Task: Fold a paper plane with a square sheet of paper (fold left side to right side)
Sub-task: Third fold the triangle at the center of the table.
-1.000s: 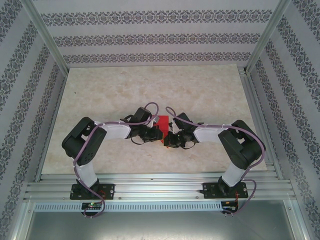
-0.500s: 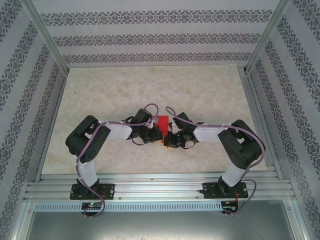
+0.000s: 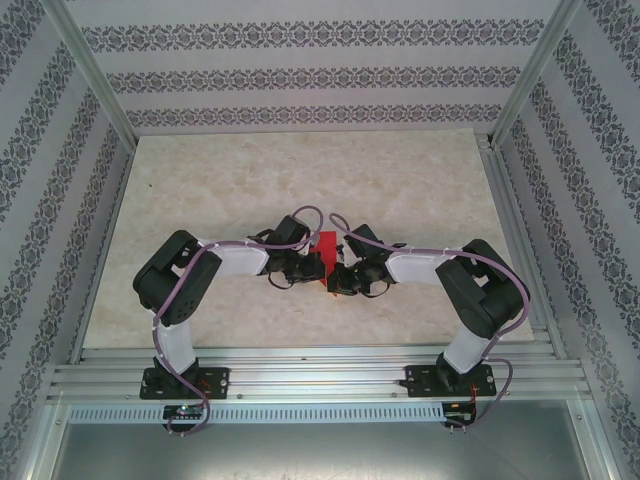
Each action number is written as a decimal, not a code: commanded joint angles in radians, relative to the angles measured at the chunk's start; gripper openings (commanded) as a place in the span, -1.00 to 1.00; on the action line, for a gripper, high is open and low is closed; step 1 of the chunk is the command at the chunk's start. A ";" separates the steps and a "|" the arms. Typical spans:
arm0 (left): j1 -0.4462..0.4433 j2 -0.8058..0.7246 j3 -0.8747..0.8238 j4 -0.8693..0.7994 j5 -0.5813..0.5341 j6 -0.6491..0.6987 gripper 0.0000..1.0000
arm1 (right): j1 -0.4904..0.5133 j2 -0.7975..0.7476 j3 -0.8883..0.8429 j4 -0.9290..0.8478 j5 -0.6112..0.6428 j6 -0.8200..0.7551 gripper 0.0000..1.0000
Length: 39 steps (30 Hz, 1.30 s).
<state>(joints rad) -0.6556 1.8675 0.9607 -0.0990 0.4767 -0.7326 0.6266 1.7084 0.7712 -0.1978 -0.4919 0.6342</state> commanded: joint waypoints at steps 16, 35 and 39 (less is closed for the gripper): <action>0.234 0.102 0.095 -0.102 -0.106 0.174 -0.78 | 0.008 0.040 -0.064 -0.173 0.118 -0.007 -0.83; 0.394 -0.099 0.065 -0.143 -0.003 0.213 -0.33 | -0.003 -0.118 0.080 -0.186 0.091 -0.045 -0.60; 0.397 -0.187 -0.018 -0.088 0.068 0.160 -0.19 | -0.029 -0.155 0.139 -0.193 0.065 -0.066 -0.55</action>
<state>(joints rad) -0.2562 1.7317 0.9905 -0.2256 0.4927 -0.5381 0.6178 1.5906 0.8528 -0.3637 -0.4381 0.6029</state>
